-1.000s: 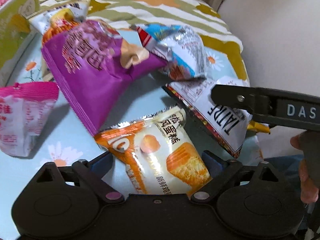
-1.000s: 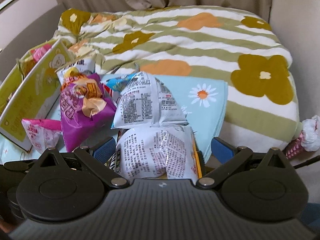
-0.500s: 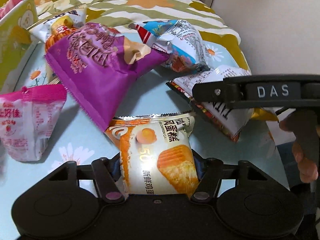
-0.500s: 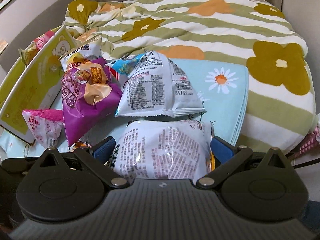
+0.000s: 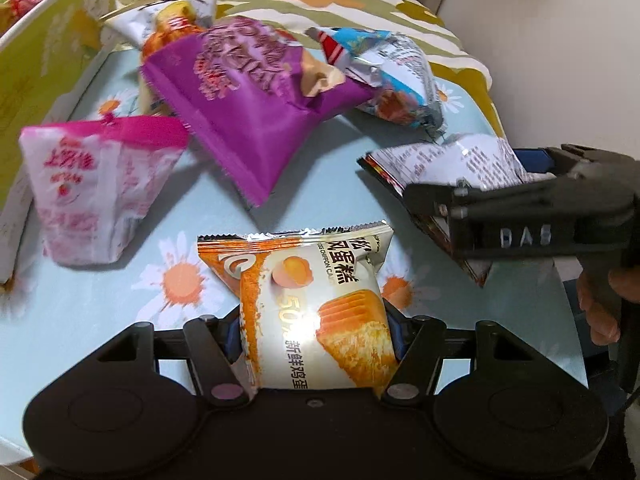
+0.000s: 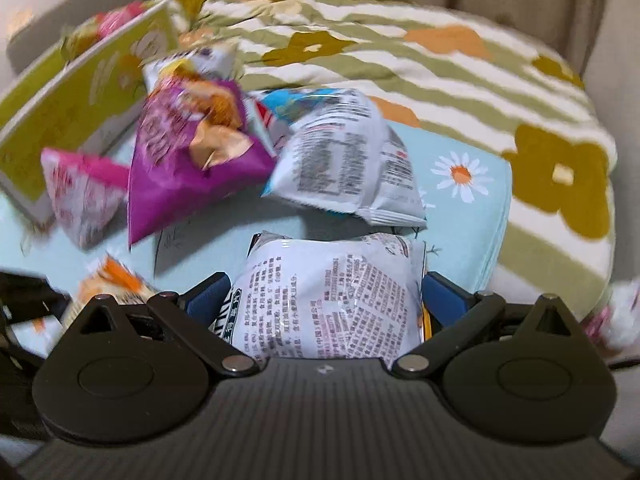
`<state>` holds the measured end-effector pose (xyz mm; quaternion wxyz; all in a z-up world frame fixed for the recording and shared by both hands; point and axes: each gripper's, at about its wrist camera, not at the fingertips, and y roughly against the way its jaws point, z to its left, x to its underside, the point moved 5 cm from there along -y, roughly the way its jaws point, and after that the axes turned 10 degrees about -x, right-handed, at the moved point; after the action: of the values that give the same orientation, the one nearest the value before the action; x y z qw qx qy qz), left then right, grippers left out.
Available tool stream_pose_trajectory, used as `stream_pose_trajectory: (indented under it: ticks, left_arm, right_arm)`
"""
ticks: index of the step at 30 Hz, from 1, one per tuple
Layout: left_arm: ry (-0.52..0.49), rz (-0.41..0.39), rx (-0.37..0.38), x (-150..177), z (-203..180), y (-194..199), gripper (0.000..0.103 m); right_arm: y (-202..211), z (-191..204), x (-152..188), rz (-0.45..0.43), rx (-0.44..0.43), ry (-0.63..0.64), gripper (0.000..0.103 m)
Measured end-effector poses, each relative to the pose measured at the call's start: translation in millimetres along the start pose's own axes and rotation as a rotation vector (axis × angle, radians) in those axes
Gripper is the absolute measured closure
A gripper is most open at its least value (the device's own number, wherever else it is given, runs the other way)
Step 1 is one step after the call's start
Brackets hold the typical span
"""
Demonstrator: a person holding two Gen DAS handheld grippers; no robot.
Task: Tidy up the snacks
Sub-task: 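Grasp the orange-white cake bag with the left gripper while the right grasps the white printed bag, then carry both bags into the yellow box and open both grippers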
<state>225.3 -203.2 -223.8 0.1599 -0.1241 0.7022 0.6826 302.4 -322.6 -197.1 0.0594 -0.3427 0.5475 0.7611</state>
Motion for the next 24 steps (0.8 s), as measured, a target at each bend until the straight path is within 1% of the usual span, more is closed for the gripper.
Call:
stream_pose_trajectory:
  ticks: [4, 8, 11, 12, 18, 21, 24]
  left_arm:
    - [0.024, -0.007, 0.003, 5.5, 12.6, 9.3, 0.035]
    - [0.057, -0.023, 0.014, 10.1, 23.6, 21.6, 0.035]
    - [0.073, -0.04, 0.014, 9.6, 31.6, 32.0, 0.035]
    - [0.079, -0.047, 0.014, 7.1, 32.1, 31.6, 0.035]
    - [0.104, -0.092, 0.011, 4.0, 46.2, 55.3, 0.035]
    - [0.129, -0.13, 0.019, -2.0, 54.1, 70.2, 0.036]
    - [0.149, -0.171, 0.017, -9.0, 62.7, 88.5, 0.036]
  right_arm:
    - [-3.0, 13.8, 7.7, 0.018, 0.021, 0.075, 0.0]
    - [-2.6, 23.6, 12.7, 0.006, 0.058, 0.126, 0.0]
    - [1.4, 24.6, 15.4, -0.013, 0.053, 0.092, 0.0]
    - [3.0, 24.9, 16.0, -0.018, 0.058, 0.084, 0.003]
    - [13.8, 24.3, 16.4, -0.052, 0.049, 0.022, 0.013]
    - [22.6, 25.6, 14.9, -0.082, 0.018, -0.028, 0.013]
    - [34.1, 31.8, 8.1, -0.117, 0.011, -0.036, 0.013]
